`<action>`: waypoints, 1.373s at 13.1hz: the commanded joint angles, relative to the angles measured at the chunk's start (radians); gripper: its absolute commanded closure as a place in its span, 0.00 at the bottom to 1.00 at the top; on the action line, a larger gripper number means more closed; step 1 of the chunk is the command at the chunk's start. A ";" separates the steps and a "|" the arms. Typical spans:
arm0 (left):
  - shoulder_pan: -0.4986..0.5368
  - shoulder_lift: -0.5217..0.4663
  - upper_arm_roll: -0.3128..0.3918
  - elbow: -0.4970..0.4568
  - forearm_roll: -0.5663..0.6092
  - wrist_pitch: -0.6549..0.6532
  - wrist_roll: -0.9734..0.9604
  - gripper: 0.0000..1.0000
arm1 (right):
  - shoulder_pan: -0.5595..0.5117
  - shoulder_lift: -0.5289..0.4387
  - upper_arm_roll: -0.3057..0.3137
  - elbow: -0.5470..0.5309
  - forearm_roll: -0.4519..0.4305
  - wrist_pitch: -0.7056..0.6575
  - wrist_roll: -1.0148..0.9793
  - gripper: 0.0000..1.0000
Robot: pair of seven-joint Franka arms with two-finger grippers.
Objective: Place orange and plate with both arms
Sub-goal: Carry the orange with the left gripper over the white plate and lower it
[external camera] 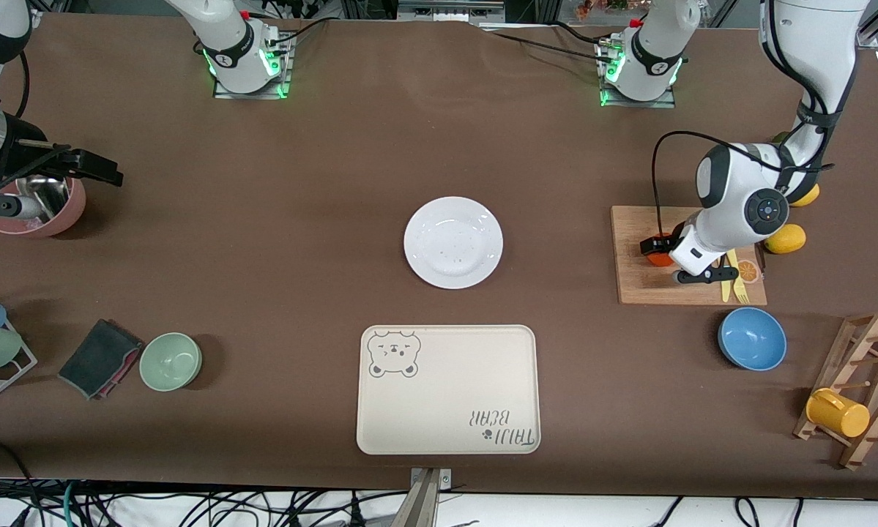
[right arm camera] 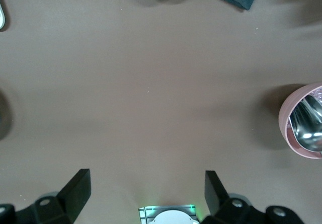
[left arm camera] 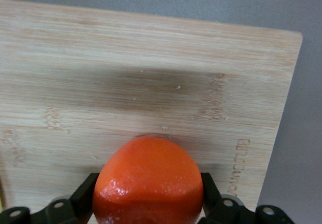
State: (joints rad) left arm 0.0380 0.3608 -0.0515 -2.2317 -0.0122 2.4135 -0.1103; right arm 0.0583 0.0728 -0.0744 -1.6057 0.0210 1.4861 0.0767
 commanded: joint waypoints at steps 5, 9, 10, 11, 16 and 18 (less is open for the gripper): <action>-0.019 -0.015 0.012 0.010 -0.021 -0.005 0.000 0.81 | 0.002 0.008 -0.001 0.024 0.002 -0.020 0.000 0.00; -0.125 -0.134 0.005 0.023 -0.029 -0.047 -0.049 0.88 | 0.001 0.008 -0.001 0.024 0.002 -0.020 0.002 0.00; -0.165 -0.143 0.004 0.027 -0.063 -0.048 -0.098 0.88 | 0.002 0.008 -0.001 0.024 0.002 -0.020 0.002 0.00; -0.211 -0.143 0.004 0.029 -0.125 -0.047 -0.138 0.87 | 0.000 0.008 -0.001 0.024 0.002 -0.020 0.002 0.00; -0.427 -0.073 -0.024 0.128 -0.362 -0.037 -0.342 0.86 | 0.001 0.008 0.001 0.024 0.002 -0.020 -0.006 0.00; -0.490 0.036 -0.028 0.255 -0.364 -0.034 -0.461 0.84 | 0.000 0.010 -0.001 0.024 0.005 -0.015 -0.005 0.00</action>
State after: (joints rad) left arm -0.4029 0.2740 -0.0880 -2.1176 -0.3513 2.3846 -0.4866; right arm 0.0584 0.0730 -0.0745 -1.6058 0.0212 1.4860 0.0766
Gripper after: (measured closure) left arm 0.207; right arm 0.000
